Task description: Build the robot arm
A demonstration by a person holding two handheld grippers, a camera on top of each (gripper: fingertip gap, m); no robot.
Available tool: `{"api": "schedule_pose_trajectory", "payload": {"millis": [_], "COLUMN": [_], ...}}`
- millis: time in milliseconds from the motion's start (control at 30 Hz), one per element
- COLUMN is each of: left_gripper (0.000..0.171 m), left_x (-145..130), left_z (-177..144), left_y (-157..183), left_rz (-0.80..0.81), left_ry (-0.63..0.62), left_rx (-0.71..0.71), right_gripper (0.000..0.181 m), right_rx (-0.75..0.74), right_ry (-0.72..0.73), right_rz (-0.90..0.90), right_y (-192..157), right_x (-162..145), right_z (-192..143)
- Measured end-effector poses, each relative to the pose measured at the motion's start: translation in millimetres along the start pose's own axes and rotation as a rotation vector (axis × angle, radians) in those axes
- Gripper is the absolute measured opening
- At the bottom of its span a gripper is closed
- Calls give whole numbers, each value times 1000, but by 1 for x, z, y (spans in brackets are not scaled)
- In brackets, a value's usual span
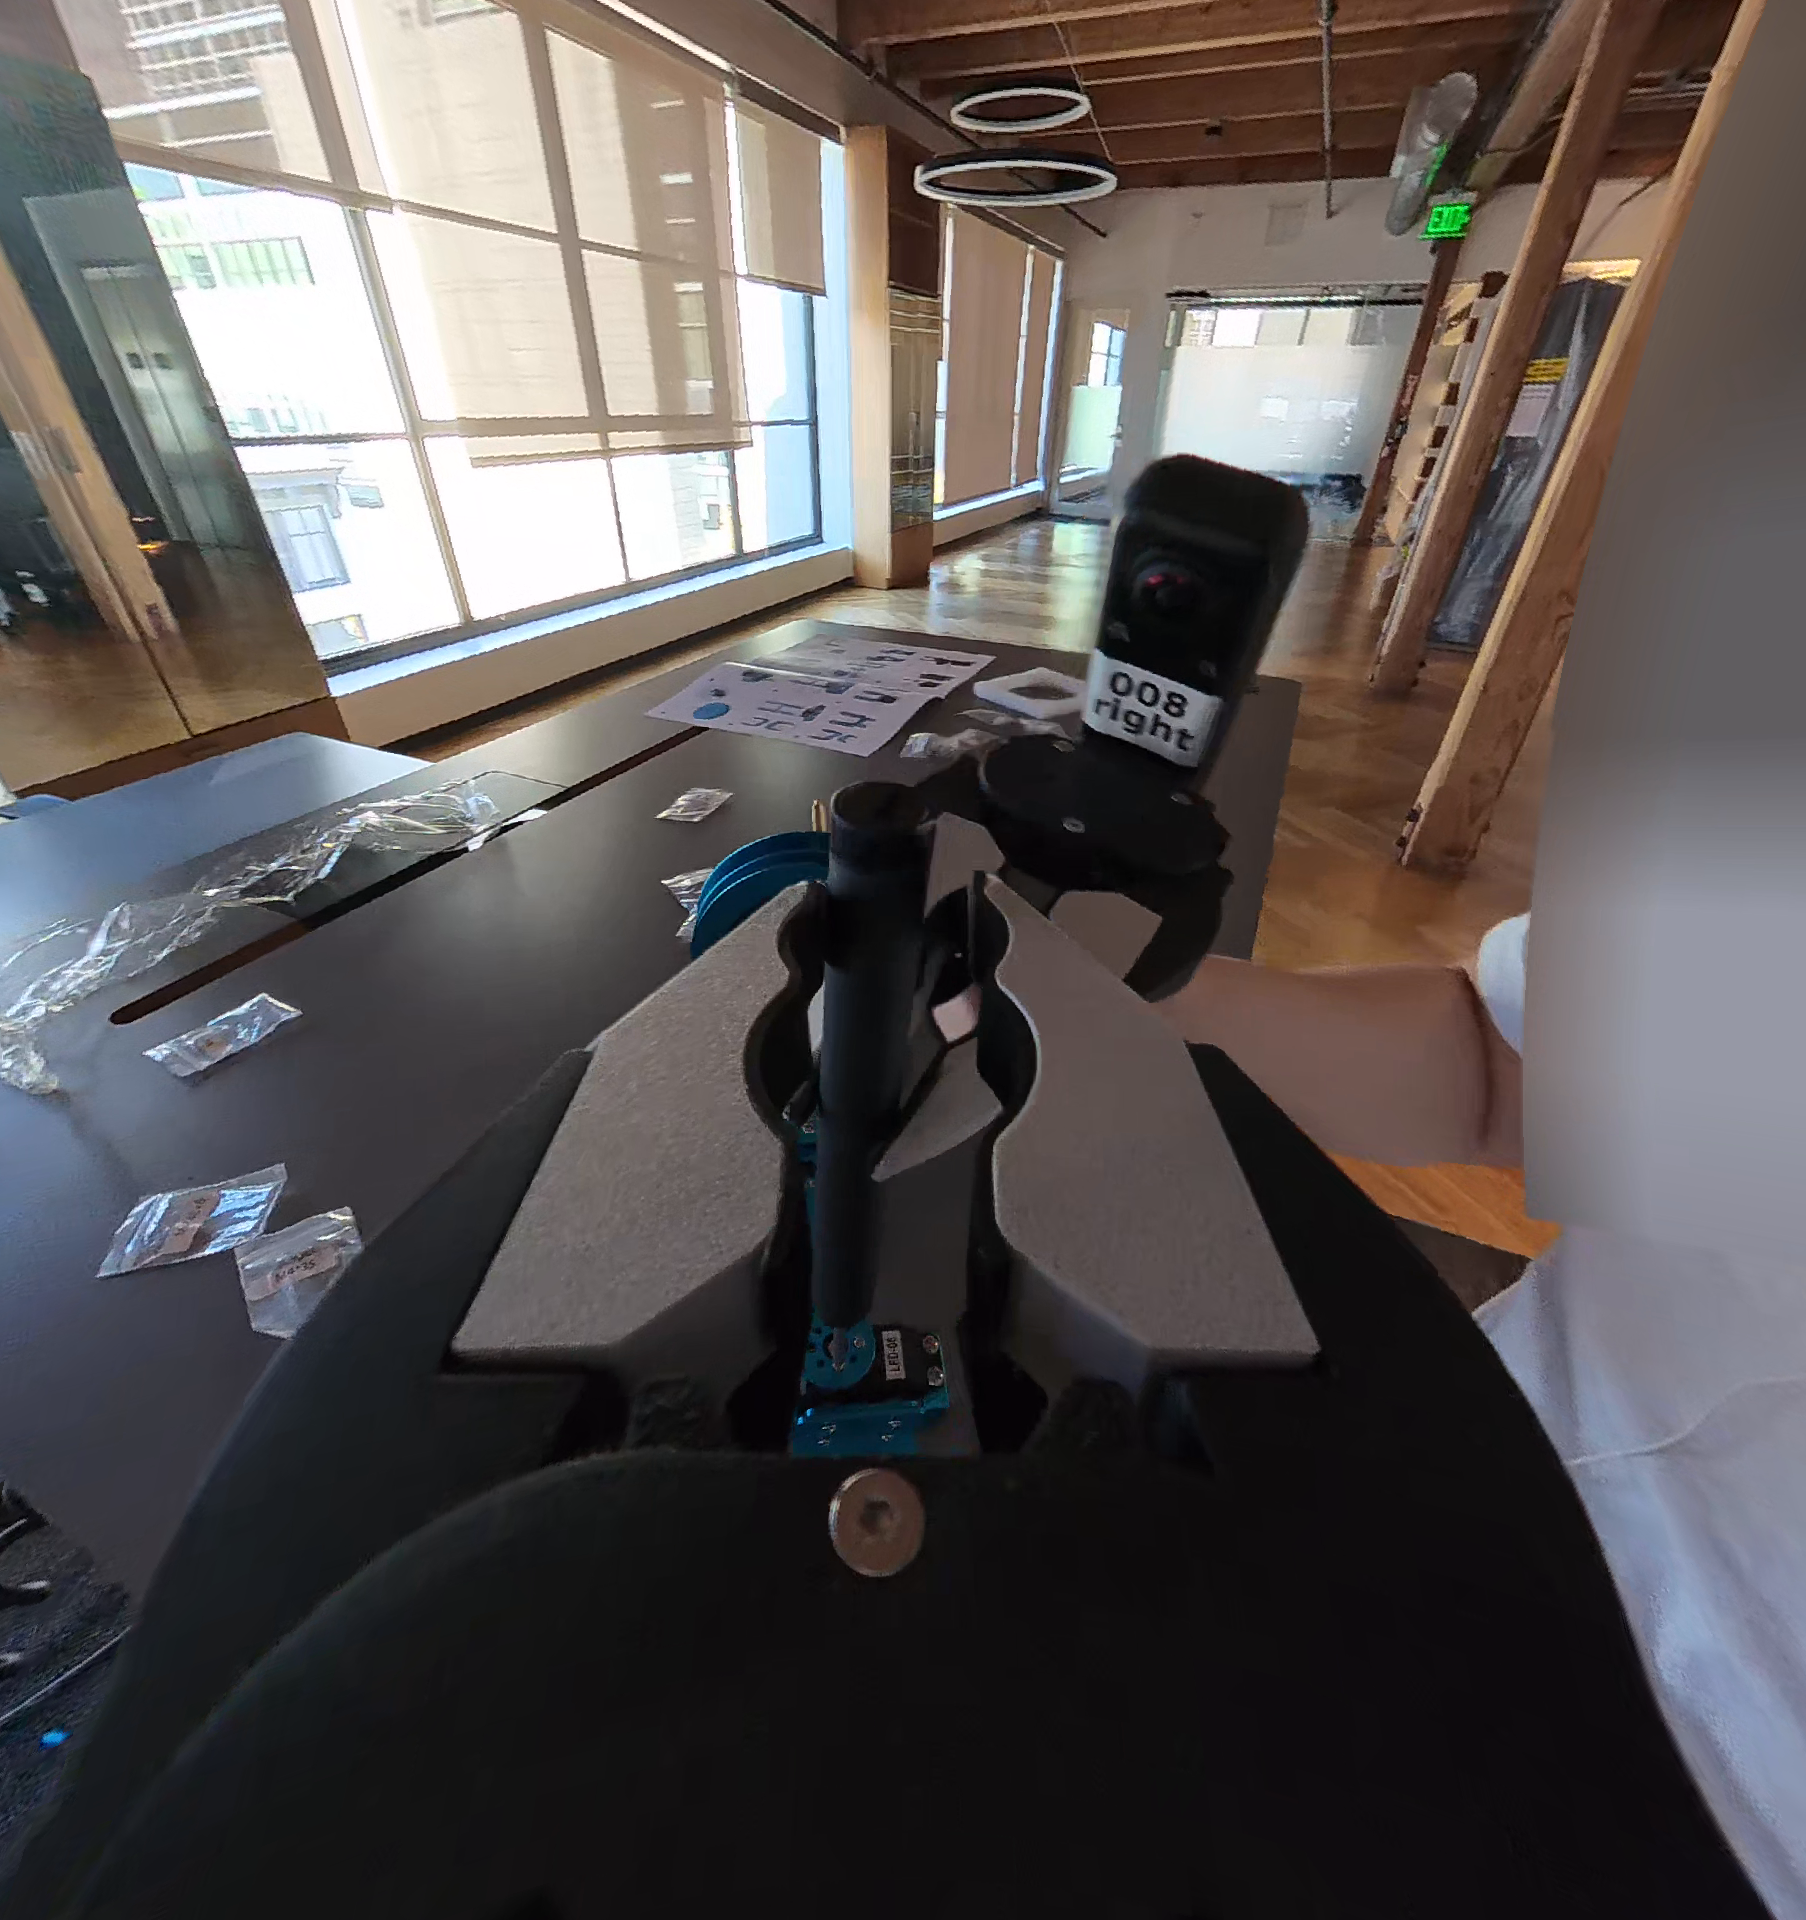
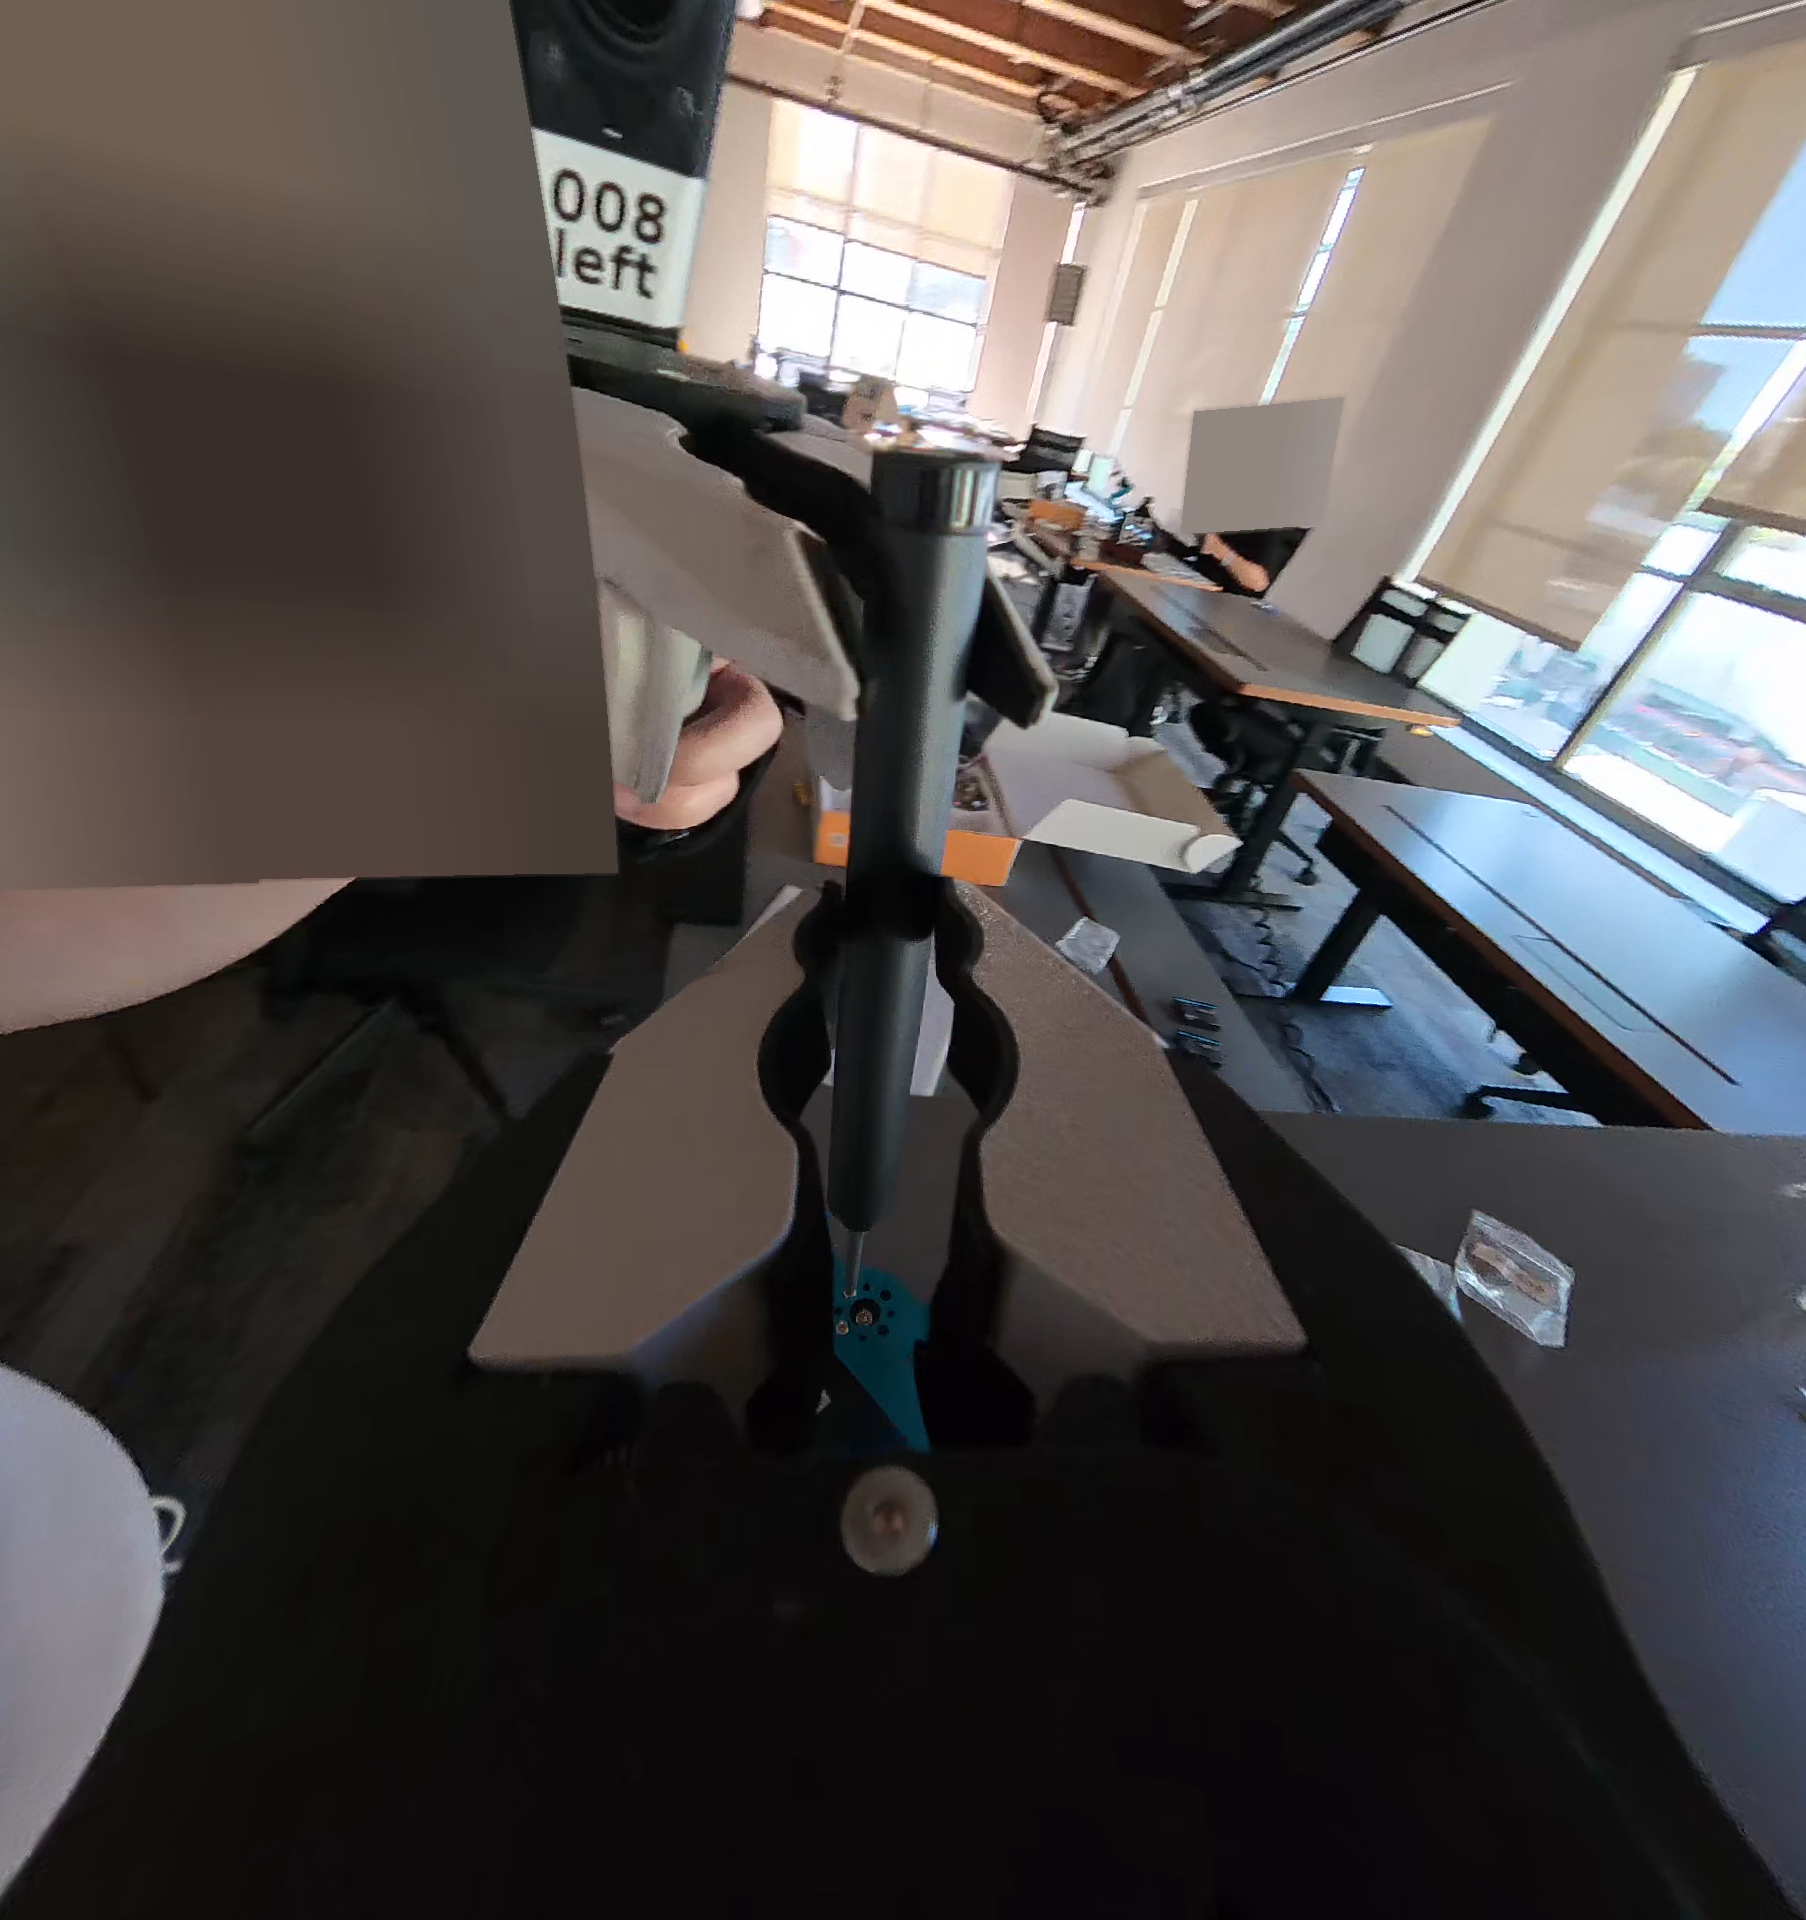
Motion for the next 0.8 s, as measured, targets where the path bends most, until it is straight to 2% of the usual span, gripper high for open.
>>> {"api": "schedule_pose_trajectory", "payload": {"millis": [67, 133, 300, 367, 500, 600, 700, 800], "left_gripper": [16, 16, 16, 16, 17, 19, 16, 16], "left_x": [0, 0, 0, 0, 1, 0, -3, -4], "left_z": [0, 0, 1, 3, 3, 4, 5, 3], "left_y": [-2, -2, -1, 1, 0, 1, 0, -2], "left_rz": [21, 45, 90, 116, 76, 29, 57, 41], "left_ry": [-13, -30, -78, -97, -95, -68, -58, -73], "left_rx": [60, 70, 20, -7, -27, 17, 82, 57], "right_gripper": [17, 17, 22, 17, 17, 17, 17, 17], "right_rx": [-44, -57, 103, 157, 101, 39, -25, 20], "right_ry": [3, 5, -48, -79, -93, -62, -48, -68], "right_rz": [15, 31, -16, -53, -75, -28, -16, -21], "right_y": [-2, -3, -2, -2, -2, -5, -7, -7], "right_x": [0, 0, -2, -4, -3, -3, -3, -2], "right_z": [0, 0, -1, 0, 0, 2, 4, 6]}}
Point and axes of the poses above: each gripper's, where its closed fingertips meet, z out along the fingers, x out of its top, y = z × x across the jaws, the point moved 3 cm from there along -z, back along the fingers, and after that the axes turned 14 degrees about -y, right-handed, at the moved point
